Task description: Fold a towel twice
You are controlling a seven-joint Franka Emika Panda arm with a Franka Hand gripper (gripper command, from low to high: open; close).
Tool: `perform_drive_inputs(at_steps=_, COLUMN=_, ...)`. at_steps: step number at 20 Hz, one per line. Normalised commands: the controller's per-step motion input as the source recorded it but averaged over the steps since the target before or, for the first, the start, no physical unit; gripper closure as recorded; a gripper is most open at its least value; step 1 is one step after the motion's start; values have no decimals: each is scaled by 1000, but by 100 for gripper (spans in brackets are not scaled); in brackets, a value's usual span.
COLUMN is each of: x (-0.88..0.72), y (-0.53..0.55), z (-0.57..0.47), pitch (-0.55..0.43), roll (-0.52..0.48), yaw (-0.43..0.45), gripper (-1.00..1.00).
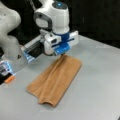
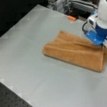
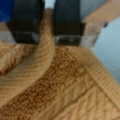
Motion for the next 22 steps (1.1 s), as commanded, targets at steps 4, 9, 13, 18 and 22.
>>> perform_drive_inputs(at_steps=4, x=-261, y=112, z=-148, pitch=-141, roll=123, yaw=-182, gripper=100)
perform_drive_inputs(at_steps=9, x=-320, y=184, z=-183, pitch=-168, roll=118, yaw=-276, gripper=100)
perform_drive_inputs(at_steps=13, x=-406, y=224, z=-204, pitch=-153, roll=165, yaw=-258, gripper=100)
perform_drive_inputs(at_steps=18, x=-411, y=167, z=-231, pitch=-170, roll=171, yaw=-268, gripper=100)
perform_drive_inputs(at_steps=22, x=-377, y=41, z=-267, pitch=-216, roll=170, yaw=-191, gripper=100)
